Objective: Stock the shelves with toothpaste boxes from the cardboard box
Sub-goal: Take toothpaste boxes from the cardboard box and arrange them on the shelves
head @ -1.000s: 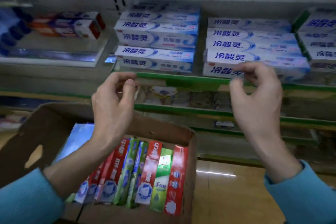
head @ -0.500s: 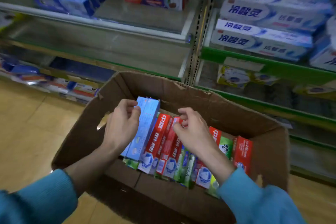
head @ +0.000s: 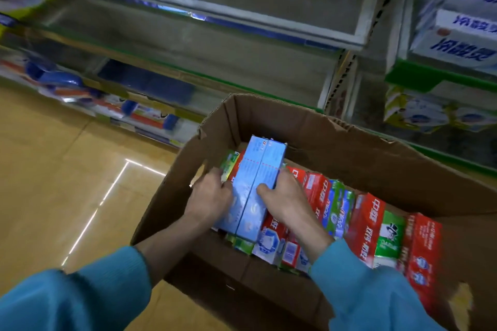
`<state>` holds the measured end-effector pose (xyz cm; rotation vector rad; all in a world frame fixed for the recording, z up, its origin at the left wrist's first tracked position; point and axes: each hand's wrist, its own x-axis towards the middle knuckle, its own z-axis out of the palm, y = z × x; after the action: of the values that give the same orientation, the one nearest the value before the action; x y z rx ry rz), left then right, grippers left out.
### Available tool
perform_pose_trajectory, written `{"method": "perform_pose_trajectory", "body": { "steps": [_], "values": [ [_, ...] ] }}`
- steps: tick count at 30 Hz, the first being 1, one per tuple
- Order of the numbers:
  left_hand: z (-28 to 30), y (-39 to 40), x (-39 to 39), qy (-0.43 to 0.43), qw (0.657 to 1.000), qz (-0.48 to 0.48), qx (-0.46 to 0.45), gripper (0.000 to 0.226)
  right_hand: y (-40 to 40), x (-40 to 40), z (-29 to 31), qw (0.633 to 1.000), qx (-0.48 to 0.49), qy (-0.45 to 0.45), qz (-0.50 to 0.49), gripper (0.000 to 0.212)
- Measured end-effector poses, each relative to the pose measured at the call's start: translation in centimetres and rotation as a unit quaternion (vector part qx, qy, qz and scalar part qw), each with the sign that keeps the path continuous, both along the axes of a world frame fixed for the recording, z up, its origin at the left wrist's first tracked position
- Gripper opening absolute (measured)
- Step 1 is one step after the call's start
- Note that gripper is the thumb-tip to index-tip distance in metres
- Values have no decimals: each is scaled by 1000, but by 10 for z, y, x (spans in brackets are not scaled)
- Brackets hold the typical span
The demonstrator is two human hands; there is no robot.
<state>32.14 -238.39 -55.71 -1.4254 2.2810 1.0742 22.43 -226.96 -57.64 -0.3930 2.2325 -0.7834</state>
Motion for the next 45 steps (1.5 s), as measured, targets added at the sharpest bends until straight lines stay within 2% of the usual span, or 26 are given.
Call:
{"method": "perform_pose_trajectory", "body": {
  "steps": [5, 11, 16, 21, 23, 30, 39, 42, 45],
  "values": [
    [-15, -2, -3, -1, 998, -3, 59, 36, -8, 1, -5, 1000, 14, -11, -8, 33],
    [-24, 3, -7, 18, 997, 18, 78, 18, -12, 13, -15, 999, 3, -5, -33, 55],
    [-23, -1, -4, 33, 993, 52, 103, 15, -13, 19, -10, 998, -7, -14, -56, 59],
    [-23, -2, -3, 24, 994, 44, 94, 16, -16, 26, -6, 999, 33, 7, -26, 84],
    [-23, -1, -2, 18, 995, 42, 93, 18, -16, 27, -5, 999, 48, 11, -19, 87],
    [-22, -1, -3, -1, 997, 24, 80, 24, -17, 24, -4, 999, 47, 2, -21, 74],
    [-19, 1, -6, -3, 997, 28, 77, 18, -19, 24, 0, 997, 47, 8, -55, 87],
    [-13, 3, -6, 14, 998, 33, 50, 27, -9, 16, 2, 996, -6, 3, -94, 70],
    [-1, 7, -4, 119, 990, 53, -60, 41, 12, 7, 14, 988, -91, -32, -124, 45]
  ]
}}
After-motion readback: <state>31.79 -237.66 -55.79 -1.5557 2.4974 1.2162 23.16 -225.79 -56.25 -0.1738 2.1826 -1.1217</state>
